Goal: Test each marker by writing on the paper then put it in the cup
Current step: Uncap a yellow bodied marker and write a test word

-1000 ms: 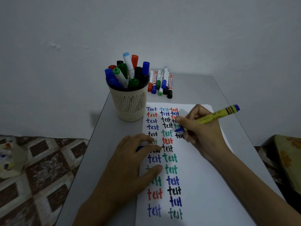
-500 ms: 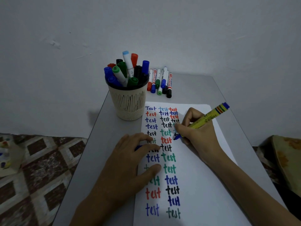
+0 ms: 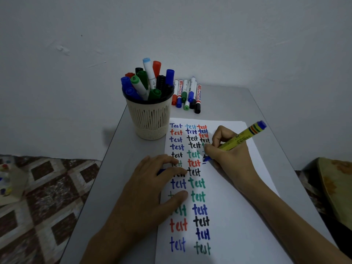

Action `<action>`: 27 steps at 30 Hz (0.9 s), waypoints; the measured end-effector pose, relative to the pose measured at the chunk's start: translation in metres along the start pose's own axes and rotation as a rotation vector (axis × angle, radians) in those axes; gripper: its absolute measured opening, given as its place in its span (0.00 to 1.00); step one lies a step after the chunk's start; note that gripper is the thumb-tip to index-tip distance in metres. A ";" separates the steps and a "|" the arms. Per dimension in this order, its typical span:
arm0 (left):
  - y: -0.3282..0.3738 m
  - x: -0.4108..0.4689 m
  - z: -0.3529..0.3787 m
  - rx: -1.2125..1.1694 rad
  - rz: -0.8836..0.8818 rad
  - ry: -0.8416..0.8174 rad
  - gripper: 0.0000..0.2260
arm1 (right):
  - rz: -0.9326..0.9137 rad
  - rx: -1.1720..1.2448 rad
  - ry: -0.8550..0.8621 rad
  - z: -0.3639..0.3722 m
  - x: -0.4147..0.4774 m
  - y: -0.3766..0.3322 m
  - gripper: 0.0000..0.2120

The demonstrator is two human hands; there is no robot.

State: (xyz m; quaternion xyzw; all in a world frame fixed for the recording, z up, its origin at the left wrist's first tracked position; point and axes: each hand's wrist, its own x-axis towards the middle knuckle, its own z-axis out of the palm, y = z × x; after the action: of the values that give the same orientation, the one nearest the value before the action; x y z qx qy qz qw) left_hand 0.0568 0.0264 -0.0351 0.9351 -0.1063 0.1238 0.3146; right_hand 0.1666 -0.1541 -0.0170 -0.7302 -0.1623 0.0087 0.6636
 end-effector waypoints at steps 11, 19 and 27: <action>0.000 -0.001 -0.001 -0.008 -0.004 -0.010 0.21 | -0.004 -0.011 0.027 -0.001 0.000 -0.001 0.15; 0.001 -0.001 -0.001 -0.018 -0.012 -0.009 0.21 | -0.005 -0.017 0.029 -0.003 0.000 -0.002 0.15; 0.000 -0.001 0.000 -0.015 -0.008 -0.008 0.20 | -0.018 -0.015 0.043 -0.003 0.000 0.000 0.14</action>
State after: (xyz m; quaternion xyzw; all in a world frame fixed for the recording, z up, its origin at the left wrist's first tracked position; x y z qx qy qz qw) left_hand 0.0560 0.0263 -0.0349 0.9336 -0.1048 0.1177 0.3218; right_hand 0.1669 -0.1566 -0.0168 -0.7337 -0.1548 -0.0144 0.6614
